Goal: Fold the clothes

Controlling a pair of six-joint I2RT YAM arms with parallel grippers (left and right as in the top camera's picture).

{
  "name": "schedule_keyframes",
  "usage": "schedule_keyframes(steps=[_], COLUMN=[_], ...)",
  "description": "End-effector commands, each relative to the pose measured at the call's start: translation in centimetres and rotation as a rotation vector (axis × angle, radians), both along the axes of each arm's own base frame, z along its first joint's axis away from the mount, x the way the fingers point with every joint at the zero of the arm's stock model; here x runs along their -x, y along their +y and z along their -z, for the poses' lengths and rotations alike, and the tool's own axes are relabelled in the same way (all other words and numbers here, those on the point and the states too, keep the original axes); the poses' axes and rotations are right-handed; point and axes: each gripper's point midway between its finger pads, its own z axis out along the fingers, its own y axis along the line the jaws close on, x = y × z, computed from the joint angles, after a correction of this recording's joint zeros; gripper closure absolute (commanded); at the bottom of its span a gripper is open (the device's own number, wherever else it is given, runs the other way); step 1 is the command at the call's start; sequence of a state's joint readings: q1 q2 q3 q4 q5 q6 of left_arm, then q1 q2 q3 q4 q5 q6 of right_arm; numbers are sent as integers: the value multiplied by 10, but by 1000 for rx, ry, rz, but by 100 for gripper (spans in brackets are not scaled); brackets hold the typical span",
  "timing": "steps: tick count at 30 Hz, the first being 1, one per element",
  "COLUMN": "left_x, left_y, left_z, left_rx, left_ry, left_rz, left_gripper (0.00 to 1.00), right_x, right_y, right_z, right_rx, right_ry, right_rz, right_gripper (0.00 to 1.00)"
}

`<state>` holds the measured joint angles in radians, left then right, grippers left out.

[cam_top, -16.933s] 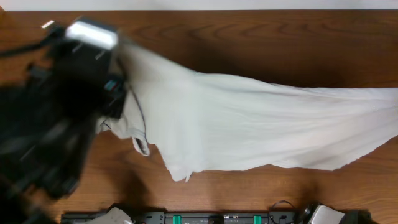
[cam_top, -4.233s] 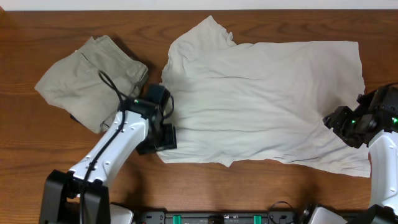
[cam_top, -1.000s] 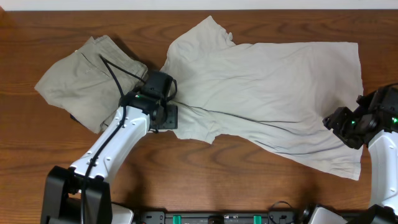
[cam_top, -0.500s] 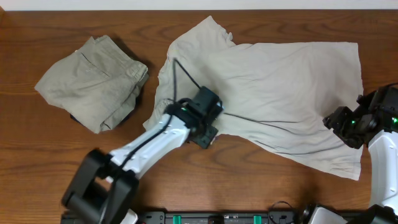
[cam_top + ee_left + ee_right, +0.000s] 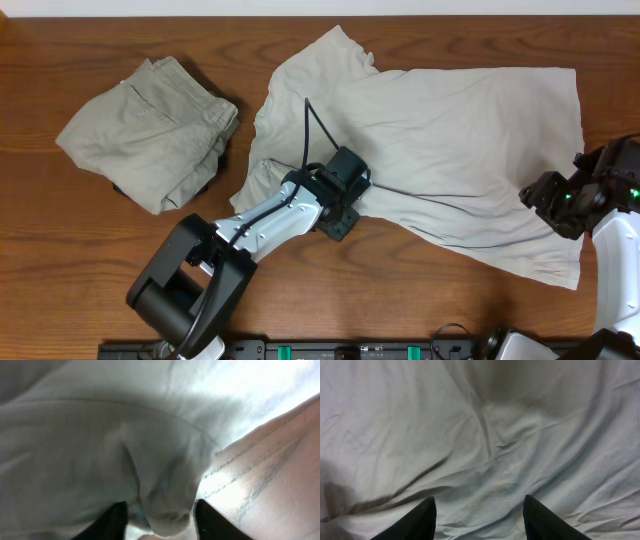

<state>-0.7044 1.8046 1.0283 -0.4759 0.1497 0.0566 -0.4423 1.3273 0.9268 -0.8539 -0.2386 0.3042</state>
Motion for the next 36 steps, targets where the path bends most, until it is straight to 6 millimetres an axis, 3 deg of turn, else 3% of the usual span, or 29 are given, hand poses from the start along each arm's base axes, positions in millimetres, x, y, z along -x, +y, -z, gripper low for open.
schedule_keyframes(steps=[1,3,7,13,16,22,27,31,36], left_x=[-5,-2,7,5,1,-1,-5,-5,-6], left_y=[-2,1,8,7,4,7,11,11,11], left_z=[0,1,-10,-72,-89,-90,-90,-90,-90], left_rx=[-10,-20,-59,-80,-68,-85,-111,-110,-108], left_ry=[-16,-4,51,73,58,47,23,22,19], left_rz=[12,12,-12,-9,-9,-13,-20,-20,-19], left_gripper=[76,94,94,94,94,94,94,94,94], right_x=[0,1,4,23,39,74,104,130,145], right_y=[-2,-1,0,-8,-13,-39,-59,-59,-51], right_z=[-3,-2,-1,6,9,13,24,44,69], right_rx=[-6,-9,-13,29,48,93,61,2,-38], right_ry=[-3,2,14,109,182,303,365,421,440], right_rz=[16,16,16,68,133,315,448,533,568], right_gripper=[46,46,46,46,43,30,32,37,39])
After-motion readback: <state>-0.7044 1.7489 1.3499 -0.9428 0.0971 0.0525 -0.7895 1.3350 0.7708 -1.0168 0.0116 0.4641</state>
